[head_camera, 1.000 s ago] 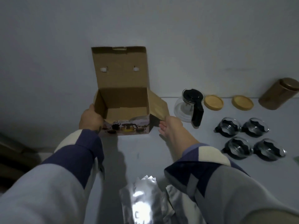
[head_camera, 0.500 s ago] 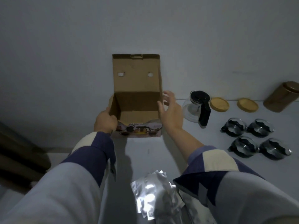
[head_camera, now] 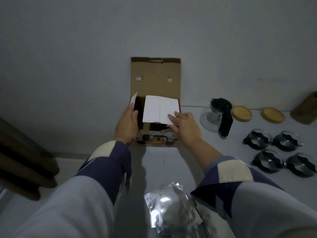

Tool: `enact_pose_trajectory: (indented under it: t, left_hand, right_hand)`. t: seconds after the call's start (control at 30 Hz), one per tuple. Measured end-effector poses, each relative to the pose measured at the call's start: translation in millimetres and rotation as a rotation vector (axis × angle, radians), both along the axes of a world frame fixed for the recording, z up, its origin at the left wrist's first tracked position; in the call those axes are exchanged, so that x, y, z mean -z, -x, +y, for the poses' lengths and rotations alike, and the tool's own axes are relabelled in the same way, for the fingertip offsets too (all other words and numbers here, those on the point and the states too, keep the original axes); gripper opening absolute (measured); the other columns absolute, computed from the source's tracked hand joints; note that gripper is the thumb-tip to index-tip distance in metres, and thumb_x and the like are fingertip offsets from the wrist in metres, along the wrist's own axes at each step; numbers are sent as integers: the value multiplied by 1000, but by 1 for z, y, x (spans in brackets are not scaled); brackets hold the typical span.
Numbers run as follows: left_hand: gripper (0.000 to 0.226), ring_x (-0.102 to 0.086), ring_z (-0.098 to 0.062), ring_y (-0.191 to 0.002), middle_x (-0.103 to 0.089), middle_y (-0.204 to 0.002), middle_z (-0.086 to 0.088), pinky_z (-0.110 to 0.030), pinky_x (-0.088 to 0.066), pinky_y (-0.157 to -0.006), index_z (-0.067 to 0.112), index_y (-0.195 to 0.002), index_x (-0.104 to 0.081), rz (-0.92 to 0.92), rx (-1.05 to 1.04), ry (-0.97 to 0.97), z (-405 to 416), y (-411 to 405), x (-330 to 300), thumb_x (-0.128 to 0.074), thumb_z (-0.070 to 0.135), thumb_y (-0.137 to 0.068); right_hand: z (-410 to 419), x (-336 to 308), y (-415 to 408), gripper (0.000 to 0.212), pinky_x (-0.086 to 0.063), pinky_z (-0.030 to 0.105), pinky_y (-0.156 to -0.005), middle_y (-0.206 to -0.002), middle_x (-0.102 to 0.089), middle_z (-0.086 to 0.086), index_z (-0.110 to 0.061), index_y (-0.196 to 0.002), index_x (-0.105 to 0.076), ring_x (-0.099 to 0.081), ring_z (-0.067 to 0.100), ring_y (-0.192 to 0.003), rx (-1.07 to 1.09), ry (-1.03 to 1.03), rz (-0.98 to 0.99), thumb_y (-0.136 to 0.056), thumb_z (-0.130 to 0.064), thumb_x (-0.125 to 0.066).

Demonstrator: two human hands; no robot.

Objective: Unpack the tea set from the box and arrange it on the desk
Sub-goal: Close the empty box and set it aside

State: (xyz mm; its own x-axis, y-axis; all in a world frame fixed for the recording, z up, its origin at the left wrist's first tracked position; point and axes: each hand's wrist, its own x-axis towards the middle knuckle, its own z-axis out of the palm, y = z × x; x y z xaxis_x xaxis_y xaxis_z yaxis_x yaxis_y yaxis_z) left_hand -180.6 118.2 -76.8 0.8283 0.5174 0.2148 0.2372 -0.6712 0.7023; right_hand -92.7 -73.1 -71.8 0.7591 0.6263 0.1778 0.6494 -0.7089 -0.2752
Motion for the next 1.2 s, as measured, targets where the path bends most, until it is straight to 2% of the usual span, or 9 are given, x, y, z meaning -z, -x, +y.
enact_pose_trajectory:
  t: [0.1, 0.27, 0.37, 0.5, 0.8, 0.9, 0.97, 1.07, 1.2]
  left_hand:
    - [55, -24, -29, -144, -20, -158, -12, -45, -26, -117, 13, -152, -21, 184, -2, -152, 3, -7, 9, -22, 38, -103]
    - [56, -36, -36, -135, -13, -159, -17, -44, -37, -110, 1, -150, -22, 307, -52, -335, 1, -8, 15, -26, 32, -103]
    - [56, -31, -33, -139, -8, -161, -14, -41, -32, -112, 2, -151, -19, 327, -86, -315, -2, -8, 15, -26, 32, -104]
    - [57, -32, -30, -139, -9, -161, -12, -40, -34, -112, 4, -151, -20, 318, -96, -328, -2, -9, 15, -27, 35, -103]
    - [59, -23, -30, -144, -11, -161, -13, -40, -27, -118, 4, -152, -18, 310, -56, -225, 1, -20, 8, -30, 36, -103]
    - [54, -33, -32, -140, -27, -155, -15, -44, -30, -116, 5, -150, -21, 127, -54, 162, 8, -21, 0, -29, 31, -103]
    - [56, -39, -26, -137, -31, -154, -9, -43, -33, -114, 15, -153, -10, -20, -96, 389, 7, -15, -6, -32, 26, -103]
    - [72, -52, -21, -122, -50, -139, -4, -36, -44, -102, 20, -154, -1, -73, -138, 408, 5, 0, -13, -44, 13, -97]
    - [74, -55, -15, -111, -54, -125, 1, -30, -46, -95, 21, -152, -18, -81, -90, 334, 6, 11, -15, -57, 12, -90]
  right_hand:
    - [-2, 5, -7, 53, -31, 27, -105, -144, -49, 10, -14, -134, -56, -38, 29, -129, 29, -98, 40, -89, -41, -60]
    - [17, 4, -25, 54, -33, 30, -106, -133, -55, 12, -9, -126, -62, -43, 30, -126, 167, -301, 156, -86, -45, -64]
    - [43, -8, -55, 83, -35, 43, -111, -139, -50, 13, -10, -142, -41, -43, 32, -131, 262, -408, 413, -80, -63, -57]
    - [68, -32, -88, 84, -30, 39, -116, -153, -33, 13, -10, -152, -7, -35, 30, -140, 371, -662, 736, -92, -39, -58]
    - [54, -38, -82, 49, -40, 32, -103, -138, -53, 10, -16, -147, -31, -51, 26, -127, 353, -717, 442, -101, -27, -43]
    - [44, -37, -68, 44, -39, 21, -82, -122, -57, 6, -12, -140, -41, -54, 25, -119, 289, -676, 390, -97, -17, -48]
    - [37, -33, -59, 59, -38, 14, -75, -112, -54, 0, -9, -145, -34, -57, 21, -110, 252, -667, 432, -90, -10, -55]
    - [25, -24, -42, 94, -46, 28, -98, -134, -51, 5, -21, -153, -11, -54, 20, -120, 217, -642, 535, -77, -24, -65]
    - [10, -12, -20, 90, -43, 39, -107, -139, -49, 4, -27, -148, -23, -51, 21, -126, 147, -575, 488, -69, -32, -66]
